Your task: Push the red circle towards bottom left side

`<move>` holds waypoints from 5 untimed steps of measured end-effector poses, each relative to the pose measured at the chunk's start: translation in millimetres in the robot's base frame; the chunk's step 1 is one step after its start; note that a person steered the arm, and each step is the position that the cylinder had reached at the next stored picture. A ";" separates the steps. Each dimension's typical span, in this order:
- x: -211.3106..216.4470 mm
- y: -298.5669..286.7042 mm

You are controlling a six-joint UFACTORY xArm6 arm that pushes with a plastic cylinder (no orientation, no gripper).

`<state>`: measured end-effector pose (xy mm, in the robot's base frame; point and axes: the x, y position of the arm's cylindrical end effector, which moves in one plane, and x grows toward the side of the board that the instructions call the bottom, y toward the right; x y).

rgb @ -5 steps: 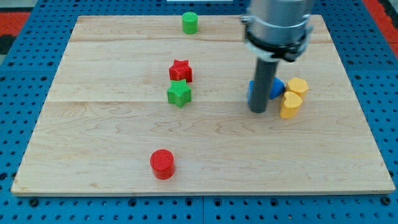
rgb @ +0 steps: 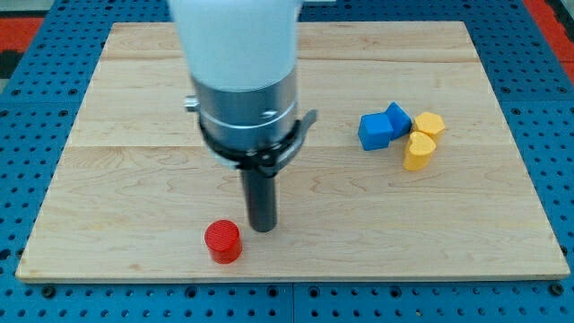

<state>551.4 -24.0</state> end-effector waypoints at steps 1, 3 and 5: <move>-3.8 1.0; -2.4 0.7; 44.5 15.4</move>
